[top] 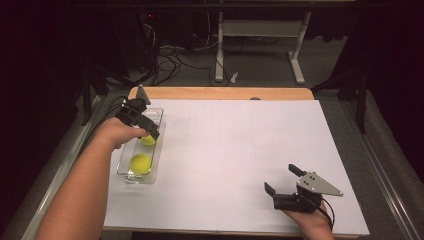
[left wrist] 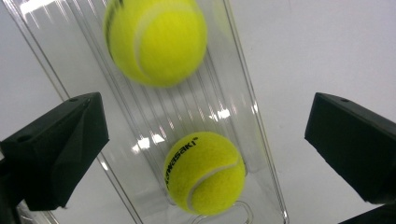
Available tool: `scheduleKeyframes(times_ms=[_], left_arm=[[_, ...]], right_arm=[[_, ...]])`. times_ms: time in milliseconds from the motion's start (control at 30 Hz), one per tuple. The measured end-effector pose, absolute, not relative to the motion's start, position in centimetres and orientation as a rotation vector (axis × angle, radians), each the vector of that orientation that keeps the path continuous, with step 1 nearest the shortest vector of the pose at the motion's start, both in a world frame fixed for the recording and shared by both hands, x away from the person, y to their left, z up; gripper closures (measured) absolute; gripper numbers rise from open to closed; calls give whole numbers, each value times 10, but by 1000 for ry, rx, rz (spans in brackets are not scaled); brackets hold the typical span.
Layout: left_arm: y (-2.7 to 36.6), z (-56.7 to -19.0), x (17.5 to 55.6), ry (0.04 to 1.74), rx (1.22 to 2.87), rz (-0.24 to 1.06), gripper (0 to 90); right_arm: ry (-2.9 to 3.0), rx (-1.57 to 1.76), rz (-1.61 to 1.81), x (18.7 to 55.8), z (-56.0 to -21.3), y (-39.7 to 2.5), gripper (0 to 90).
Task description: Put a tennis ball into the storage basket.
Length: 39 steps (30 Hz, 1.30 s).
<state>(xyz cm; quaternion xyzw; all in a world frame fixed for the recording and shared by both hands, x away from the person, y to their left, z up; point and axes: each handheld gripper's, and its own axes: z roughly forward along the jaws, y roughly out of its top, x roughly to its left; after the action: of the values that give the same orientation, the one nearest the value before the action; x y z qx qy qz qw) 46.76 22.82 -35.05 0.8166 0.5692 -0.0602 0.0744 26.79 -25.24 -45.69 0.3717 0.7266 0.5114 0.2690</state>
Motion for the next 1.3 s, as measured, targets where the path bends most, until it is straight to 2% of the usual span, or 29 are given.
scheduleKeyframes(times_ms=[567,1300], left_arm=[[225,-347,460,1716,2455,-176,7],[180,-350,435,1642,2502,-176,7]], right_arm=[[1962,999,1377,269,-457,-252,4],[1974,985,1361,270,-458,-250,4]])
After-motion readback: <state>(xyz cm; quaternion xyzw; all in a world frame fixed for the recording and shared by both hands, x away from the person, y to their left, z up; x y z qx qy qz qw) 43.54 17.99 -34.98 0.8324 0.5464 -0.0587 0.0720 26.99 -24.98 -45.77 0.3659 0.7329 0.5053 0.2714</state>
